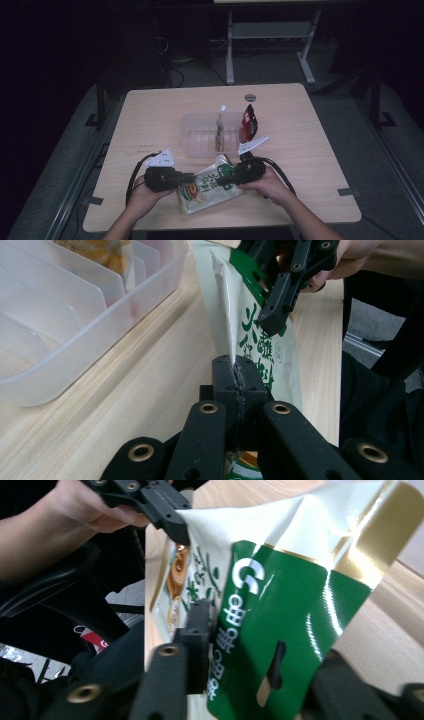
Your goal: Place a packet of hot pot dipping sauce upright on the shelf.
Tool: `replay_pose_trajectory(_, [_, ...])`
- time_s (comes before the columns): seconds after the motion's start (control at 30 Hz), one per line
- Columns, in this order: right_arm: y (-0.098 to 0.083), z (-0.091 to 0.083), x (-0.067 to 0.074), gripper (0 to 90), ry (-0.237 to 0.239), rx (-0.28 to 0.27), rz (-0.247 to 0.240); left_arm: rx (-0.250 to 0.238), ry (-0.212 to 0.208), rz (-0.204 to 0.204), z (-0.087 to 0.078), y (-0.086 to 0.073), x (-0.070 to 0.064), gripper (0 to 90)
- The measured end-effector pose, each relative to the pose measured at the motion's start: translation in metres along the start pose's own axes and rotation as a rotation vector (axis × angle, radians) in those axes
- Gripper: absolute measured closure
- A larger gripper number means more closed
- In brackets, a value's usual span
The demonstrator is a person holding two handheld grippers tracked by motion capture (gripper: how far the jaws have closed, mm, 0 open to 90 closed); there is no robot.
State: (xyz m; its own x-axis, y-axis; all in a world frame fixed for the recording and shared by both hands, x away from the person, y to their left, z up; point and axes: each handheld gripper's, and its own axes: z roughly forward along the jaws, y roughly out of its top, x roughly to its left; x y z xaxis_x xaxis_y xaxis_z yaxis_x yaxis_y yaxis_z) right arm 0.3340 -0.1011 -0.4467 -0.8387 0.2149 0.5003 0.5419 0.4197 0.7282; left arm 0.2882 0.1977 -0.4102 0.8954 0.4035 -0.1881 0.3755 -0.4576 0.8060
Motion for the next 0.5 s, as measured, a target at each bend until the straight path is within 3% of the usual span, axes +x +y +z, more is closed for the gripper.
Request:
replay_pose_trajectory(0.27, [0.0009, 0.0002, 0.0049, 85.5, 0.012, 0.011, -0.041, -0.006, 0.004, 0.001, -0.0007, -0.0013, 0.0028, 89.5])
replay_pose_trajectory(0.5, [0.0019, 0.0006, 0.0096, 88.9, 0.008, 0.021, -0.082, 0.0, 0.017, 0.01, 0.0003, -0.0025, 0.0045, 88.2])
